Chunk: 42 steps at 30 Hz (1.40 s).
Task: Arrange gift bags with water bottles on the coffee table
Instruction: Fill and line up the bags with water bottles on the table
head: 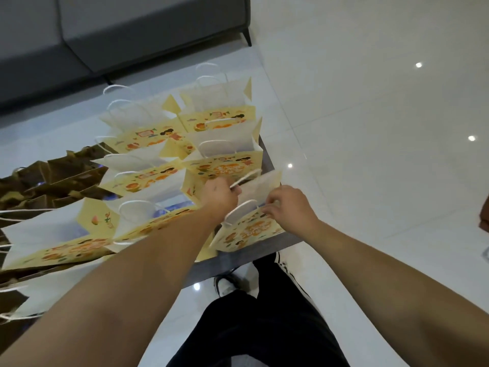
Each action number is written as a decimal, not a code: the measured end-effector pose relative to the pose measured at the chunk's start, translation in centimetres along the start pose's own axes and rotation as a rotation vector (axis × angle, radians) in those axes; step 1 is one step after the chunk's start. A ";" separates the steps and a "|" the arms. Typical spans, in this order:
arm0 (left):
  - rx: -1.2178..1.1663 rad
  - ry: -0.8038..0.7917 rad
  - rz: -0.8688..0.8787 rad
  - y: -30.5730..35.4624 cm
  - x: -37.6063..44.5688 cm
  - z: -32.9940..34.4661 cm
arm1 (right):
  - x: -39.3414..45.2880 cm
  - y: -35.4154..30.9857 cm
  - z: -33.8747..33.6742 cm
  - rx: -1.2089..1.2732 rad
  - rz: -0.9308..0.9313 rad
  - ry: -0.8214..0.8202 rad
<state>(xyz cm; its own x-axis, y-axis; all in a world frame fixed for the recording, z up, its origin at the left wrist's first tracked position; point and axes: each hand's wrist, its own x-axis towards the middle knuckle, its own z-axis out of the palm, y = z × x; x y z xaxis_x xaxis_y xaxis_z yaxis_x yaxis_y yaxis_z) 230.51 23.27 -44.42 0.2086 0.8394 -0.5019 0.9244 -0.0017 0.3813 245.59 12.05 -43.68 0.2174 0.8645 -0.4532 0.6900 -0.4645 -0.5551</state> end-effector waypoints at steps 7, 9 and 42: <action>0.111 0.064 0.153 2.0 0.1 -2.3 | 0.9 -1.6 -1.9 -0.015 0.028 0.151; 0.079 0.080 0.145 2.5 0.4 -3.1 | 1.2 -1.6 -1.9 -0.013 0.019 0.160; 0.456 0.006 0.057 2.7 10.0 -8.3 | 17.4 -7.6 -8.0 -0.159 0.164 0.094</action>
<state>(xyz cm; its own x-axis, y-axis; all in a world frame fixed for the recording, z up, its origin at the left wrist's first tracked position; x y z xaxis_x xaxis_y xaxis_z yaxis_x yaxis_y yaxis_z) 232.44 36.21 -41.95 0.2623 0.8342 -0.4850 0.9580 -0.2856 0.0269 249.69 32.11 -41.76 0.3933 0.7975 -0.4574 0.7388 -0.5703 -0.3590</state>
